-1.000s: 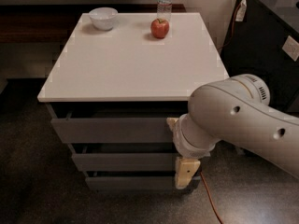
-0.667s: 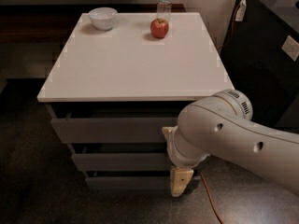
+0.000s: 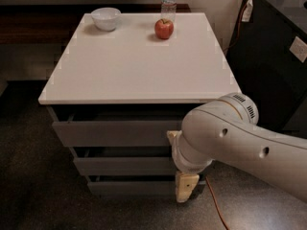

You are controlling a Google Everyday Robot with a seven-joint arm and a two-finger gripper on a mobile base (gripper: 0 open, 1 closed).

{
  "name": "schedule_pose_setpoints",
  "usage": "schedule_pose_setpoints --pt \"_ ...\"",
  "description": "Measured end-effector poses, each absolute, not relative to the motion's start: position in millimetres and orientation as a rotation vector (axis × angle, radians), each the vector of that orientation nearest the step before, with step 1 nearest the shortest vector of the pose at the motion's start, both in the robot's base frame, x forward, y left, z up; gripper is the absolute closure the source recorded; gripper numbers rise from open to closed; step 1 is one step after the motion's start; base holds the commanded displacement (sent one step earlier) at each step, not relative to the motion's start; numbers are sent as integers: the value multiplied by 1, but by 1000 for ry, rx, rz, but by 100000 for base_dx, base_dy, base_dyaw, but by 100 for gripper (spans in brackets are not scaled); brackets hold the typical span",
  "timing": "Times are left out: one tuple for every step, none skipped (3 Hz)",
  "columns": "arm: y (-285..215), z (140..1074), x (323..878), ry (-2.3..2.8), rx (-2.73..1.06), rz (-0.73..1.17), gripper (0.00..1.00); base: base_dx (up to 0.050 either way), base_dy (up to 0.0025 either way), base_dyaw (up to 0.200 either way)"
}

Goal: Pick coke can from bottom drawer and place on counter

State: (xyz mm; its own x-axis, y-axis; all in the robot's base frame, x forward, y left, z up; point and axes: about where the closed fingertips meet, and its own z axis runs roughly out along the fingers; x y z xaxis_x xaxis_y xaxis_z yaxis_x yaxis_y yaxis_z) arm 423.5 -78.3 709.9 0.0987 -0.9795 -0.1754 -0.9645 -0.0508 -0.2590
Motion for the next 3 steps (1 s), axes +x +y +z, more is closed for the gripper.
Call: schedule_pose_setpoints --pt "-73 682 424 1932 -2117 -93 0 0 0 0" --pt "-70 642 427 1940 -2159 -109 0 0 0 0" --pt "-71 603 426 1913 -2191 -126 0 0 0 0"
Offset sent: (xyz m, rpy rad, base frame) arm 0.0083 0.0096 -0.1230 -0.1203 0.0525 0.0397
